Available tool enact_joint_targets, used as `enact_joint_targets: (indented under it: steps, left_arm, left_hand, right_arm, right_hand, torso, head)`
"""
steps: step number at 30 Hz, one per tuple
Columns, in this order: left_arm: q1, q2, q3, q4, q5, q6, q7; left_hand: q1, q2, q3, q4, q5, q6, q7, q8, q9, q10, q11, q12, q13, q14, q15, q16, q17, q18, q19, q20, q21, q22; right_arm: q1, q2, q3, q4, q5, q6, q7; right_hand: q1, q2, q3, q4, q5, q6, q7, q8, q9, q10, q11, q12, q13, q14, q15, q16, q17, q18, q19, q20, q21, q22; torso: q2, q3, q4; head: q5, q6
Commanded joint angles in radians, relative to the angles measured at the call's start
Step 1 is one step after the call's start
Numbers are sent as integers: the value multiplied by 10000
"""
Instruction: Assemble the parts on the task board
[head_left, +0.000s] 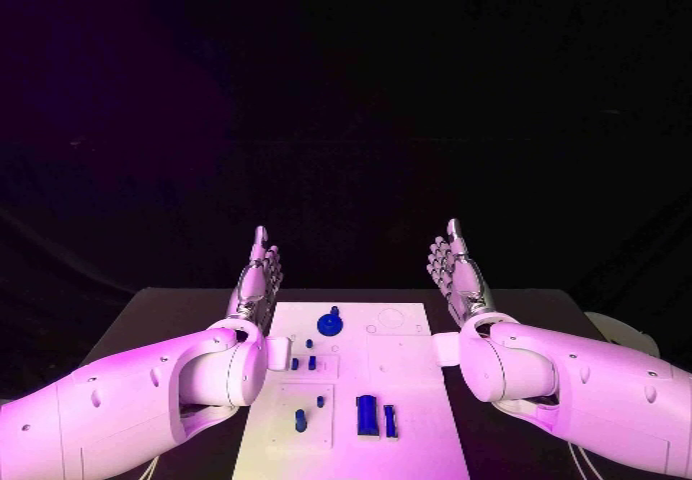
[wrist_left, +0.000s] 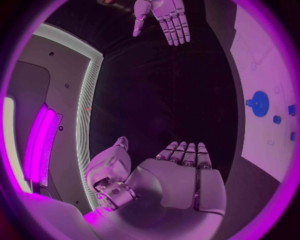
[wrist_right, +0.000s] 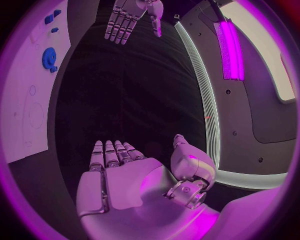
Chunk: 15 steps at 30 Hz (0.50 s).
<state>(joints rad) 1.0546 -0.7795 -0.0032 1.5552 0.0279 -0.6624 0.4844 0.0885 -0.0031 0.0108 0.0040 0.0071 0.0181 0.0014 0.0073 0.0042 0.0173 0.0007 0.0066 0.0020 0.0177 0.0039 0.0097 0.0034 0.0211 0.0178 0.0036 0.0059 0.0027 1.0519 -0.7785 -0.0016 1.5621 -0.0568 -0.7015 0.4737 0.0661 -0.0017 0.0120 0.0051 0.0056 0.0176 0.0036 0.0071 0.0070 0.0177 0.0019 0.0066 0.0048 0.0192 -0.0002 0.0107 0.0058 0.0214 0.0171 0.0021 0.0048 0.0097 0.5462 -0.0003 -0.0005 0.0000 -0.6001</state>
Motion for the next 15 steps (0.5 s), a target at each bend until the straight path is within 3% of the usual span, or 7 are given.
enact_joint_targets:
  steps: [1, 15]
  left_arm:
    - [-42, -5, 30, 141, -278, -1065, 354]
    - [-46, -5, 32, 148, -279, -1076, 356]
  left_hand:
    - [-885, 31, -108, -40, -71, -181, -14, -73, -42, -173, -7, -66, -20, -177, -39, -97, -34, -211, -178, -36, -59, -27]
    - [-885, 31, -108, -40, -71, -181, -14, -73, -42, -173, -7, -66, -20, -177, -39, -97, -34, -211, -178, -36, -59, -27]
  right_arm:
    - [-19, -15, 16, 79, 568, -685, 463]
    - [-19, -15, 16, 79, 568, -685, 463]
  right_hand:
    - [-661, 17, -120, -51, -56, -176, -36, -71, -70, -177, -19, -66, -48, -192, 2, -107, -58, -214, -171, -21, -48, -97]
    - [-661, 17, -120, -51, -56, -176, -36, -71, -70, -177, -19, -66, -48, -192, 2, -107, -58, -214, -171, -21, -48, -97]
  torso:
    - [-20, 3, 5]
    - [-20, 3, 5]
  head:
    - [0, 1]
    - [0, 1]
